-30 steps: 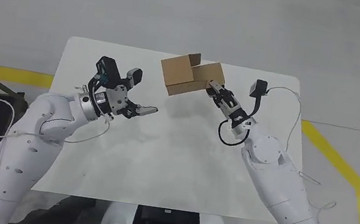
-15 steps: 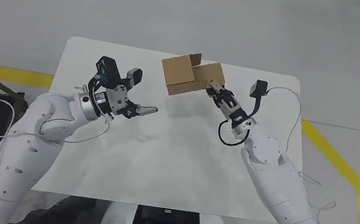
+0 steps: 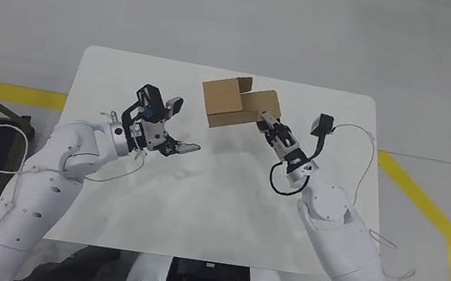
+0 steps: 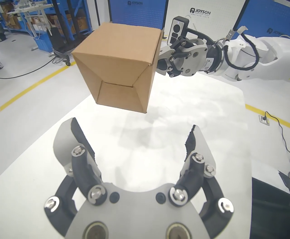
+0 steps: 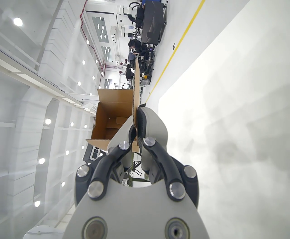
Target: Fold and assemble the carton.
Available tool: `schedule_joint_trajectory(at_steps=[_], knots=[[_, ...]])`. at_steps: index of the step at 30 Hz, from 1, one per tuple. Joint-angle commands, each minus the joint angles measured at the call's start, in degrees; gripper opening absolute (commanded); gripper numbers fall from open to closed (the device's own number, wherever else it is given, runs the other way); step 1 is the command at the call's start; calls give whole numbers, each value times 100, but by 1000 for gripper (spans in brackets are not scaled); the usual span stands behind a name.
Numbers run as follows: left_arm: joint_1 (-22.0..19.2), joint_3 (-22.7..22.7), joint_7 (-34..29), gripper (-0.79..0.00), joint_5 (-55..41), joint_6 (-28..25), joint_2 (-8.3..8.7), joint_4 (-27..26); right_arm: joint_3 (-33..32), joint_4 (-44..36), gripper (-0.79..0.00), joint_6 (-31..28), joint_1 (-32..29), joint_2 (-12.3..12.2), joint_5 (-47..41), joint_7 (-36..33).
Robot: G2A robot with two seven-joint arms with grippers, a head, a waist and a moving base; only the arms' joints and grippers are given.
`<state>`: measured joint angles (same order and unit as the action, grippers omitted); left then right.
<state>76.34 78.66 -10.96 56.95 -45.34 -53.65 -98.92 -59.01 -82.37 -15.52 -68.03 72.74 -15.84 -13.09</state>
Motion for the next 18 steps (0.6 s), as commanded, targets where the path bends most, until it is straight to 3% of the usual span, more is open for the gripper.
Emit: schedule_joint_trajectory(at_steps=[1, 7, 18], knots=[[-48, -51, 109, 0, 70, -38, -10, 21, -18, -21, -785, 2, -62, 1, -26, -48], [-208, -220, 453, 0, 349, 12, -53, 208, -71, -19, -785, 56, -159, 12, -121, -212], [-536, -581, 351, 0, 295, -95, -122, 495, -89, 94, -785, 13, -193, 59, -350, -531]])
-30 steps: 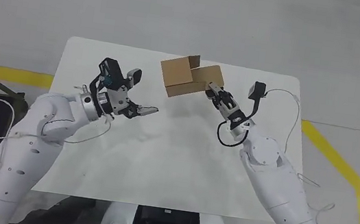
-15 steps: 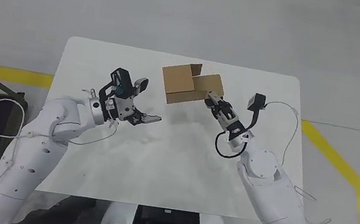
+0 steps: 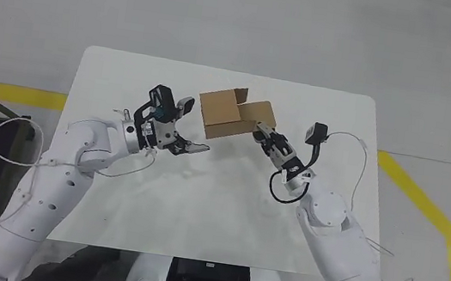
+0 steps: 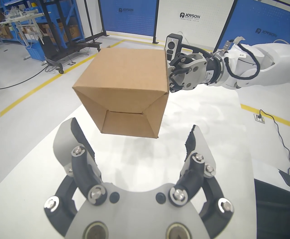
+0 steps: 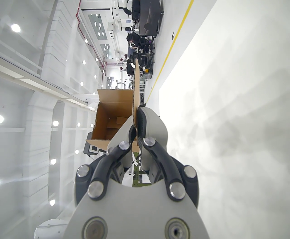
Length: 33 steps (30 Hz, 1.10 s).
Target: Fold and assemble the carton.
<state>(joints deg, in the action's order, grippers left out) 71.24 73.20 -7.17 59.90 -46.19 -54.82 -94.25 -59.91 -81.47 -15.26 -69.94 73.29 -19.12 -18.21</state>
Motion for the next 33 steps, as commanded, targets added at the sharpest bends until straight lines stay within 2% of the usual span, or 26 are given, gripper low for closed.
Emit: schedule_joint_trajectory(at_steps=[1, 16, 17, 19, 21, 25, 33], knots=[[-55, -68, -47, 0, -2, -15, -12, 45, 1, 7, -785, -34, -6, 10, -47, -35], [-270, -250, -224, 0, -285, -110, -60, 367, -37, -130, -785, -103, -105, 56, -49, -182], [-280, -260, -251, -31, -339, -131, -62, 402, -35, -143, -785, -99, -109, 59, -39, -193], [-313, -276, -316, -145, -462, -184, -65, 450, -35, -164, -785, -92, -114, 65, -15, -196], [-337, -288, -373, -166, -557, -214, -68, 482, -31, -179, -785, -74, -118, 71, 12, -205], [-367, -296, -451, -172, -648, -231, -70, 499, -27, -194, -785, -38, -121, 83, 47, -223], [-403, -303, -534, -135, -753, -273, -72, 525, -31, -155, -785, -10, -108, 109, 94, -234]])
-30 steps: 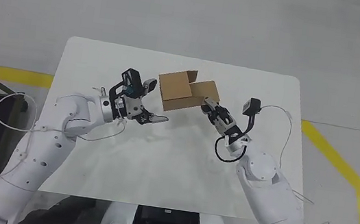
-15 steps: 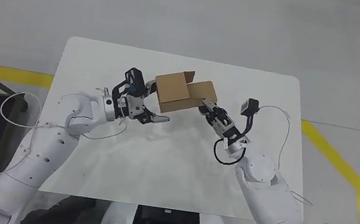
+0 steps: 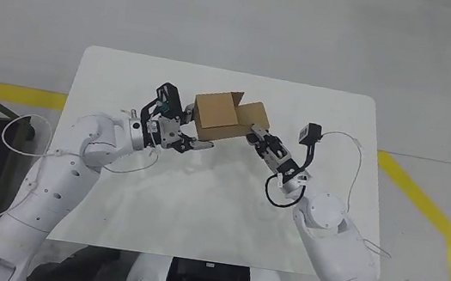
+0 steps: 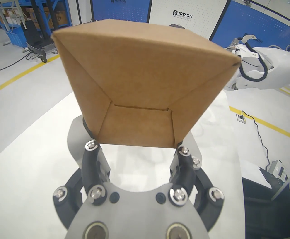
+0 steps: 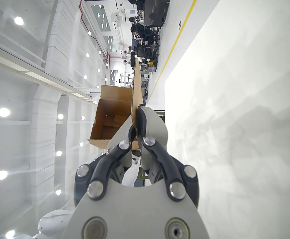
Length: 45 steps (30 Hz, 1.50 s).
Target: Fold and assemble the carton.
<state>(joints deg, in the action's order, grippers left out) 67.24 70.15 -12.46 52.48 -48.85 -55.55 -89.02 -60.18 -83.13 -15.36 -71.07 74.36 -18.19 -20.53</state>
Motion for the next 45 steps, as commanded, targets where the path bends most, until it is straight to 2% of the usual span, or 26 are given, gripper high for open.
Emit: schedule_joint_trajectory(at_steps=[1, 13, 16, 34, 45], knots=[[-5, 7, -12, -135, -23, -16, 1, 11, -6, 20, -785, -1, 9, 6, 10, 0], [-44, 20, -143, -49, -241, -156, 10, 124, -14, 103, -785, -6, 50, 49, -13, -58], [-50, 37, -164, 0, -291, -173, 14, 163, -17, 132, -785, -11, 63, 60, -29, -75], [-70, 127, -186, 0, -535, -286, 35, 70, -48, 269, -785, -14, 114, 118, 11, -66], [-112, -16, -174, 0, -198, -104, 7, 124, -119, 166, -785, -68, 46, 139, -83, -100]])
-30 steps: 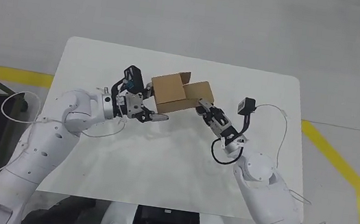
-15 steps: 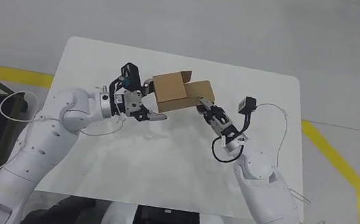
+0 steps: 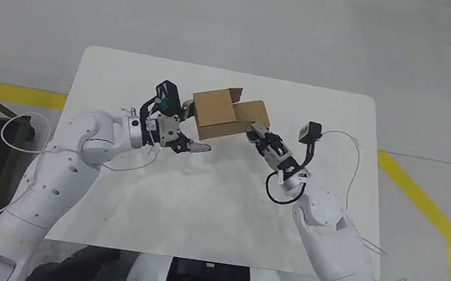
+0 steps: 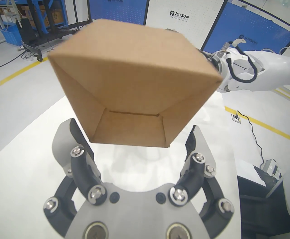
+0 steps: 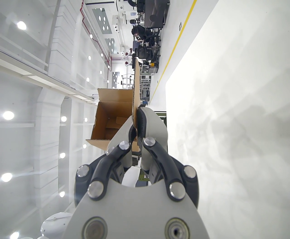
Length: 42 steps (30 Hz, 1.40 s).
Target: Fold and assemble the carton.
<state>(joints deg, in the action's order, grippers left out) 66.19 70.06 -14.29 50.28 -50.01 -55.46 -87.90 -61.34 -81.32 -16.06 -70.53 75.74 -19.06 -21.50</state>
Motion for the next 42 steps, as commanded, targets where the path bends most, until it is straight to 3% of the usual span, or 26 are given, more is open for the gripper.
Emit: schedule_joint_trajectory(at_steps=[1, 9, 13, 16, 21, 23, 24, 25, 32, 38, 39, 40, 41, 42], knots=[[-12, -16, 24, 0, 35, 18, -5, 18, -5, -29, -785, 7, -14, 2, 11, -12], [-53, -34, 64, -12, 24, 4, -13, 53, 8, -65, -785, 57, -24, 21, 41, -52], [-61, -40, 56, -277, 32, -16, -13, 75, 3, -53, -785, 75, -24, 30, 56, -51], [-61, -44, 58, -345, 43, -17, -14, 97, 2, -46, -785, 84, -23, 36, 67, -58], [-50, -40, 57, -348, 53, -42, -11, 115, -3, -40, -785, 96, -17, 46, 112, -52], [-47, -39, 50, -339, 53, -54, -9, 128, -2, -42, -471, 90, -17, 51, 127, -54], [-47, -37, 50, -332, 52, -58, -9, 133, -4, -39, -166, 87, -18, 52, 136, -51], [-46, -37, 51, -332, 50, -61, -9, 140, -4, -41, 0, 84, -18, 54, 150, -47], [-42, -31, 24, -320, 36, -141, -1, 228, -299, -112, 0, -88, -115, 18, -34, -140], [-29, -1, -18, -289, 38, -294, 18, 303, -1003, -287, -15, -297, -330, -119, -506, -813], [-28, 7, -18, -305, 36, -306, 21, 308, -1105, -309, -154, -313, -346, -143, -523, -961], [-26, 14, -18, -320, 34, -315, 23, 310, -1189, -317, -477, -306, -353, -167, -491, -1100], [-23, 19, -15, -326, 22, -335, 26, 305, -1231, -351, -591, -290, -331, -193, -461, -1394], [-20, 25, -13, -332, 13, -357, 29, 293, -1330, -328, -785, -303, -296, -221, -398, -1556]])
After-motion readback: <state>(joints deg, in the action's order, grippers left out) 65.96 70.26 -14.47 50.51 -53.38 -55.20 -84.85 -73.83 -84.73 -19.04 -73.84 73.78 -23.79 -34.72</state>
